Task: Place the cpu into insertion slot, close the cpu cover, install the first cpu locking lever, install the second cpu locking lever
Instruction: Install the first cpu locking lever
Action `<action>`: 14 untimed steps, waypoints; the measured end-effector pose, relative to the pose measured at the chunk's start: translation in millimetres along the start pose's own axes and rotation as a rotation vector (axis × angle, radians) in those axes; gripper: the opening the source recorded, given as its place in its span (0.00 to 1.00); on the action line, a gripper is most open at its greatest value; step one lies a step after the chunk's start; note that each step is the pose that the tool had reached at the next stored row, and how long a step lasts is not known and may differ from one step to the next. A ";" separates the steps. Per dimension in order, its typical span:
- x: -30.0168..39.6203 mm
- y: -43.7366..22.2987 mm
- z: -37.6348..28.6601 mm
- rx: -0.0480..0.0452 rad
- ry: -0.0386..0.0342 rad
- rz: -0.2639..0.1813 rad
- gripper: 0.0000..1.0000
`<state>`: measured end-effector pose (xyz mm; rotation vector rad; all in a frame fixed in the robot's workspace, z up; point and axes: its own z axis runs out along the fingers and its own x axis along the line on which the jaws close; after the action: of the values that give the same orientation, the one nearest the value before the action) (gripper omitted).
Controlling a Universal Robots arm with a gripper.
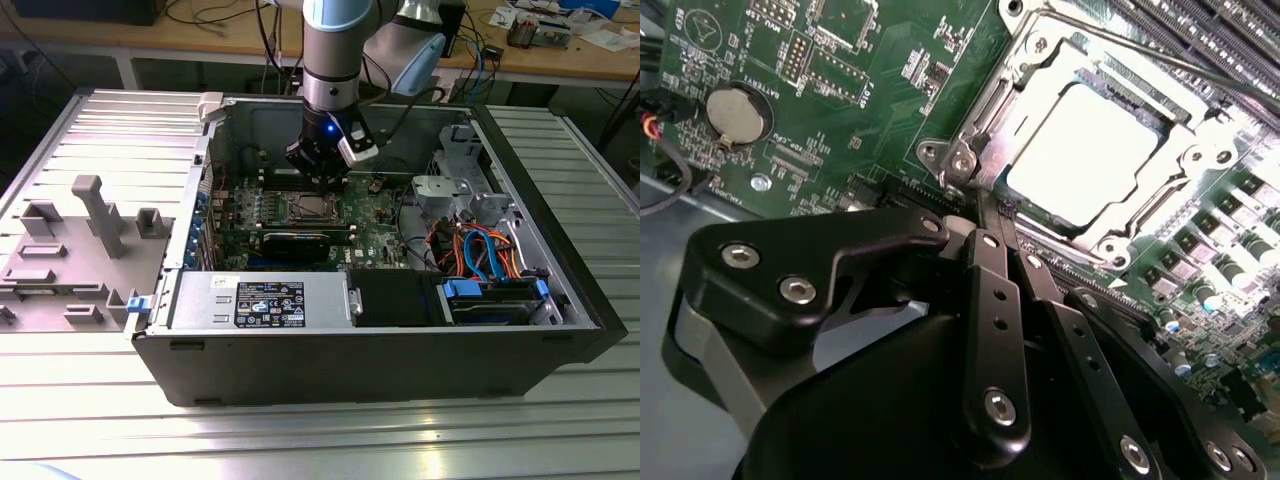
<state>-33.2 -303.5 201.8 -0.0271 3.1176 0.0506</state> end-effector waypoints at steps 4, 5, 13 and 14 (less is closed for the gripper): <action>0.0 -0.1 1.5 0.0023 0.0003 0.000 0.11; -0.1 -0.1 1.6 0.0011 0.0006 0.000 0.11; -0.4 0.4 -11.2 -0.0022 0.0043 0.000 0.11; -0.4 0.5 -11.2 -0.0020 0.0043 0.000 0.11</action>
<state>-33.0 -303.4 213.0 -0.0269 3.1218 0.0537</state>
